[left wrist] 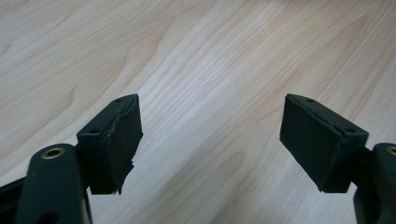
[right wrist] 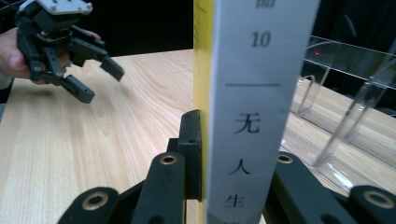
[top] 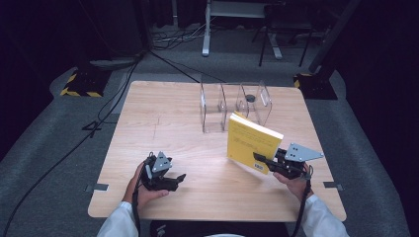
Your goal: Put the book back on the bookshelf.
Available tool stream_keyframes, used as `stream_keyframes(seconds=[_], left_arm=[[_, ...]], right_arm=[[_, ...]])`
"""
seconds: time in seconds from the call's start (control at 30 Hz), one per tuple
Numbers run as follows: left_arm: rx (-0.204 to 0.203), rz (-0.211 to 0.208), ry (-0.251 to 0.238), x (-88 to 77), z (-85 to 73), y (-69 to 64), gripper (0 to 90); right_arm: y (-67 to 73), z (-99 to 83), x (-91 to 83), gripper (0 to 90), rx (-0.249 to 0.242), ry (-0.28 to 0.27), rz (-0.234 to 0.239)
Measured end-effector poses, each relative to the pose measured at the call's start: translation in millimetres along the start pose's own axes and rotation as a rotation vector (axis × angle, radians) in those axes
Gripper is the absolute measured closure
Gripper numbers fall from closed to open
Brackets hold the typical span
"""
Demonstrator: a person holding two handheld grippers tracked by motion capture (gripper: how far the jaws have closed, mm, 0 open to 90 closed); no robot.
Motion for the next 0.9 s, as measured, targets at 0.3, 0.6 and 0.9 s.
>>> stream_keyframes(seconds=[0.3, 0.6, 0.9], left_arm=[[-0.034, 0.028, 0.039, -9.2, -17.8, 3.6, 18.7], [-0.029, 0.061, 0.087, -14.8, -32.7, 3.4, 17.9], [-0.082, 0.055, 0.126, -13.6, -41.3, 6.9, 17.2]], right_arm=[[-6.8, 1.5, -8.1, 76.5, 0.006, -0.007, -0.051], [-15.2, 4.1, -18.9, 76.5, 0.014, -0.022, -0.115], [-23.6, 11.1, -27.4, 76.4, 0.022, -0.039, -0.194]])
Point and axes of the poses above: each handheld gripper's, and its own axes: x roughly forward along the jaws, z roughly out of its top, y roughly to its left, the point moved 3 cm from there along x, roughly forward along the jaws, and after that the axes turned 3 degrees about z, right-handed, at the moved point
